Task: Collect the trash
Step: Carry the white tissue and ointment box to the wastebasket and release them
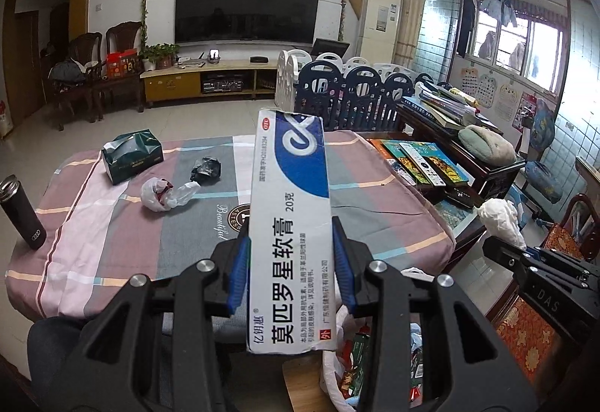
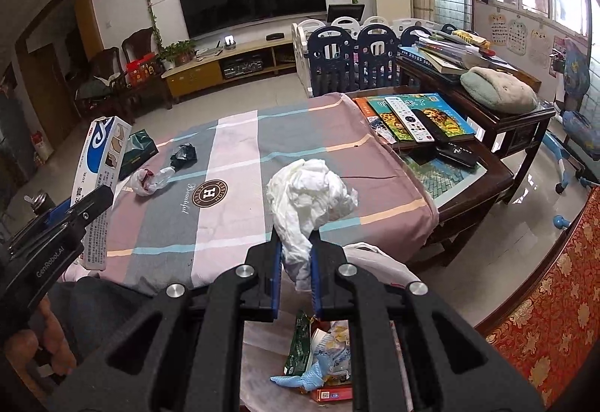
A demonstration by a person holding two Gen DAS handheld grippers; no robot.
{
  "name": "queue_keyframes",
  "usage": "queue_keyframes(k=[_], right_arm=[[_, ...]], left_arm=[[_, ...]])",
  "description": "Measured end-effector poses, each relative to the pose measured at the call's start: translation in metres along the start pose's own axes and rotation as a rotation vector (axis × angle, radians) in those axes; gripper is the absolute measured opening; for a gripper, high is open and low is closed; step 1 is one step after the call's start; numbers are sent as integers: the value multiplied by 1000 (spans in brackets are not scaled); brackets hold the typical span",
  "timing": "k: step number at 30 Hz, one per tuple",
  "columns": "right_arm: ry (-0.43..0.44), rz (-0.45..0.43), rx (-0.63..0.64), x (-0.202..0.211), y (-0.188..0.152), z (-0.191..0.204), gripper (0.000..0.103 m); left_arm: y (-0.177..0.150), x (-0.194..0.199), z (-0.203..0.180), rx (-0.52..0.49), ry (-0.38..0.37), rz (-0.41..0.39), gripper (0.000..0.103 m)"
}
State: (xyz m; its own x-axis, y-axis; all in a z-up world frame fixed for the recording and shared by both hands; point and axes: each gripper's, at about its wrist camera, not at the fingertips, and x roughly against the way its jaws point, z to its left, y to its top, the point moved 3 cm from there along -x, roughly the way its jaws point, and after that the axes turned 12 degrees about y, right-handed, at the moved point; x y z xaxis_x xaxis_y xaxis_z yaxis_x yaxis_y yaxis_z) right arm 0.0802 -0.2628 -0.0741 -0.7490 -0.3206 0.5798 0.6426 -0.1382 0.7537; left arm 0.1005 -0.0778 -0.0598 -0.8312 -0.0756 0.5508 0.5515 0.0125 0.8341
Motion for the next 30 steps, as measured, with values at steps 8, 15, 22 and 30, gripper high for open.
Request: queue_keyframes(k=[8,15,22,30], right_arm=[[-43,35,-26,2,-18,-23,13],[-75,103,-74,-13,-43,-49,13],[-63,224,-126,-40,-70,-66,17],[-47,218,-345,-36,-71,-104,73]], left_arm=[[-3,5,-16,-42,-31,-8,40],[-7,5,-26,-59,-49,2,40],[-10,6,-35,-80,-79,-2,40],[-25,-9,-52,-115,-188,74,40]])
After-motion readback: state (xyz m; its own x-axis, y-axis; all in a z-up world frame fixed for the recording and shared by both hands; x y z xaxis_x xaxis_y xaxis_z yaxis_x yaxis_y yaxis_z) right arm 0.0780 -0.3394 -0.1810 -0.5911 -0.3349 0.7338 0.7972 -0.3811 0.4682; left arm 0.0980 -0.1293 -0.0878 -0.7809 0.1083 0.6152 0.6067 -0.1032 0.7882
